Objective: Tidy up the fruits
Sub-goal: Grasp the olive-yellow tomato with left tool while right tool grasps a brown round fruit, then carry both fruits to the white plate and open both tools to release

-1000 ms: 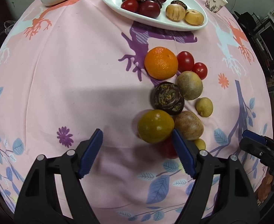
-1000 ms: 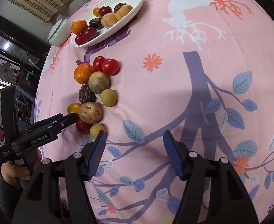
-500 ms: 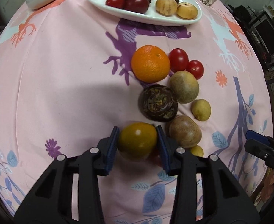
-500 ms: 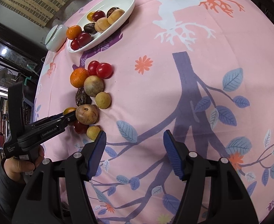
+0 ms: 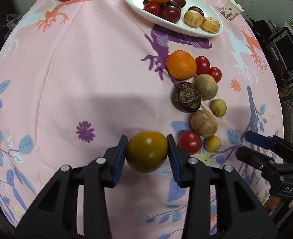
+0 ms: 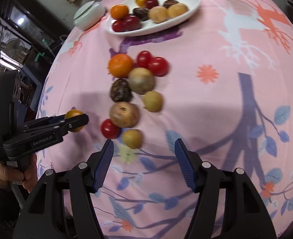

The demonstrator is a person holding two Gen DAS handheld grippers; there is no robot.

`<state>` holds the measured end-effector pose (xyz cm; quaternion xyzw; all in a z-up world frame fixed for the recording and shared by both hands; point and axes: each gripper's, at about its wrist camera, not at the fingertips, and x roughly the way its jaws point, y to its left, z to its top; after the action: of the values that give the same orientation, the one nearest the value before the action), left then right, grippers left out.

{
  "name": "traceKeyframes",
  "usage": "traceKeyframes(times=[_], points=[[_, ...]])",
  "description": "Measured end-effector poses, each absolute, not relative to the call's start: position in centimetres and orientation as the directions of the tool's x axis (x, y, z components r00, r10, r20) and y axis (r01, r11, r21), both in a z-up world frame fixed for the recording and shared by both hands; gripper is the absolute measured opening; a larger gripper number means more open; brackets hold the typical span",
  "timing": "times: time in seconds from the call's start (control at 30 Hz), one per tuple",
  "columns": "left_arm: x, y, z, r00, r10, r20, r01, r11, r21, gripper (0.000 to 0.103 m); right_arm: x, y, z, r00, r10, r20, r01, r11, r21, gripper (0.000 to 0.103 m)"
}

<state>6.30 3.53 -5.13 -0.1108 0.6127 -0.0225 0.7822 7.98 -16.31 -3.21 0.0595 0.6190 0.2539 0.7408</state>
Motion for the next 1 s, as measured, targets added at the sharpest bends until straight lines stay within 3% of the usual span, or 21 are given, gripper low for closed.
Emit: traceKeyframes(times=[0.17, 0.57, 0.67, 1.0], points=[[5.7, 4.5, -5.1, 0.256, -0.183, -0.949, -0.122, 0.968, -0.219, 0.04, 8.9, -13.2, -3.8, 0.084, 0.461, -0.884, -0.323, 0.852, 0.413, 0.053], [5.6, 5.9, -5.4, 0.254, -0.189, -0.949, -0.154, 0.96, -0.232, 0.04, 10.7, -10.1, -5.7, 0.104, 0.342, -0.934, -0.343, 0.894, 0.289, 0.05], [5.7, 5.7, -5.5, 0.251, -0.186, -0.95, -0.152, 0.962, -0.229, 0.041, 11.1, -9.9, -5.7, 0.116, 0.309, -0.944, -0.36, 0.899, 0.25, 0.04], [5.7, 5.3, -5.2, 0.245, -0.183, -0.952, -0.14, 0.965, -0.221, 0.041, 11.4, -13.3, -3.3, 0.138, 0.371, -0.918, -0.335, 0.89, 0.309, 0.039]])
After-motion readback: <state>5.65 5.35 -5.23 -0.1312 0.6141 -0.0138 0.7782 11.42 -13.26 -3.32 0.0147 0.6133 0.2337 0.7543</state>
